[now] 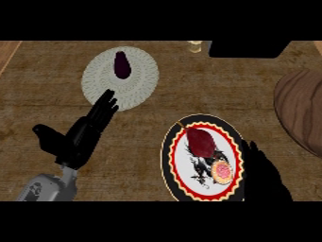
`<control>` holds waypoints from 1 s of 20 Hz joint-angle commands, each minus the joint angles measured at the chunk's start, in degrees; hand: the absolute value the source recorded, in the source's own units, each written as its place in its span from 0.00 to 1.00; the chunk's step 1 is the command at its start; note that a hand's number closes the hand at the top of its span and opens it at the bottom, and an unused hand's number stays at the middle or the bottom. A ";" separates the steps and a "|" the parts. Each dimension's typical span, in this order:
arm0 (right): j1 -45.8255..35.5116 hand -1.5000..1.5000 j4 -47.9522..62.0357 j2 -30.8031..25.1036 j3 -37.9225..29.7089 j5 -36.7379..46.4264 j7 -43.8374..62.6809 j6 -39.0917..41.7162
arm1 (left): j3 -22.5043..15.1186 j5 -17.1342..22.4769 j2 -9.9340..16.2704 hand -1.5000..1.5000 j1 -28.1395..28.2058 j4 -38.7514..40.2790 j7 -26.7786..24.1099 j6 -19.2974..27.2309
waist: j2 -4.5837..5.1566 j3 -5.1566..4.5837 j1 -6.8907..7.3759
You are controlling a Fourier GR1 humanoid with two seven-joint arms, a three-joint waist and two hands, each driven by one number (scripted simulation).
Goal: Pick the cupcake from the plate and place it in the bowl
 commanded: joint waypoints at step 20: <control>-11.52 0.00 15.41 4.04 -3.99 -6.80 15.42 9.03 | 3.44 -0.81 0.29 0.50 2.56 -0.95 -0.09 -3.13 | -0.32 0.21 -0.51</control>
